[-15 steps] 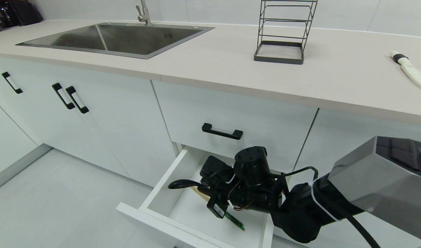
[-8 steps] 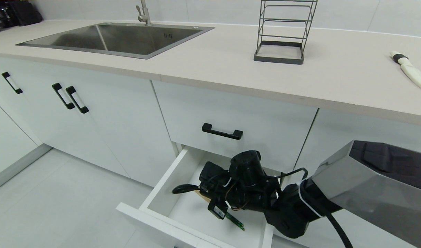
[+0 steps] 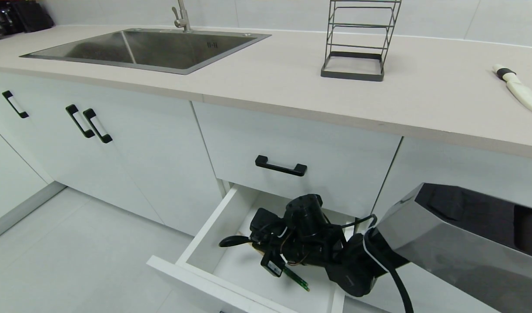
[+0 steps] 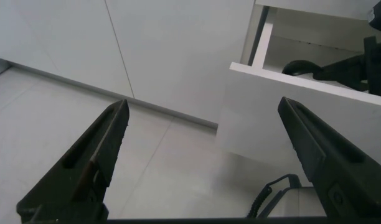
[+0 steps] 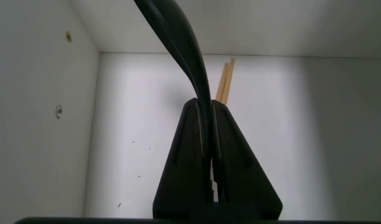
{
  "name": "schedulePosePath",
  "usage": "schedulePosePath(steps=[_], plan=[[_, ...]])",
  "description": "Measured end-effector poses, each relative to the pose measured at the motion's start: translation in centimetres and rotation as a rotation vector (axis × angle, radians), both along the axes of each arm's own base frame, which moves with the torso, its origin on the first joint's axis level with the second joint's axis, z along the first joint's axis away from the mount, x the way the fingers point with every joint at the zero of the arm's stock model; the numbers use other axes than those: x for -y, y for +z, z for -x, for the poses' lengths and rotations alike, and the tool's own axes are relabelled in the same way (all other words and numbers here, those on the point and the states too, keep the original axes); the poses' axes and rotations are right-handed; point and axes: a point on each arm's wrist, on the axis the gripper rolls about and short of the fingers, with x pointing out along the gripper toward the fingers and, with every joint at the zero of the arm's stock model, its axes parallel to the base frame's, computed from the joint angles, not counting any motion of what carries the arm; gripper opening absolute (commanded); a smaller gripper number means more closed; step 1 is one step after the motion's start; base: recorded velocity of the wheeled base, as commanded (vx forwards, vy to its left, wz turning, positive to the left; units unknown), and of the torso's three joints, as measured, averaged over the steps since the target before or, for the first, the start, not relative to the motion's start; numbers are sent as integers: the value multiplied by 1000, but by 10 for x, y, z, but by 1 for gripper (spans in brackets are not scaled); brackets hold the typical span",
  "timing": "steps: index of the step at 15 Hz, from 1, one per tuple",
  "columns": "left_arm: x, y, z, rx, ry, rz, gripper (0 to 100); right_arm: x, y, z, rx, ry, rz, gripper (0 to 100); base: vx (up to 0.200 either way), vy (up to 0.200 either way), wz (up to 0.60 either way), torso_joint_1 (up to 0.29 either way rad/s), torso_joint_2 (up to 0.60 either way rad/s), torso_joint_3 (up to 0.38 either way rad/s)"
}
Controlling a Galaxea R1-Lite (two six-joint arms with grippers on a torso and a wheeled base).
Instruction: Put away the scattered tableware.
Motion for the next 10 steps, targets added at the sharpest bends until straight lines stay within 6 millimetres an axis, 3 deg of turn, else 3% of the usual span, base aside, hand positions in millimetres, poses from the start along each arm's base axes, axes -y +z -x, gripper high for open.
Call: schedulePosePath(steps=[10], plan=[[0, 0, 0, 0, 0, 0, 100, -11, -27, -26, -18, -23, 22, 0, 0, 0, 0, 0, 0, 0]])
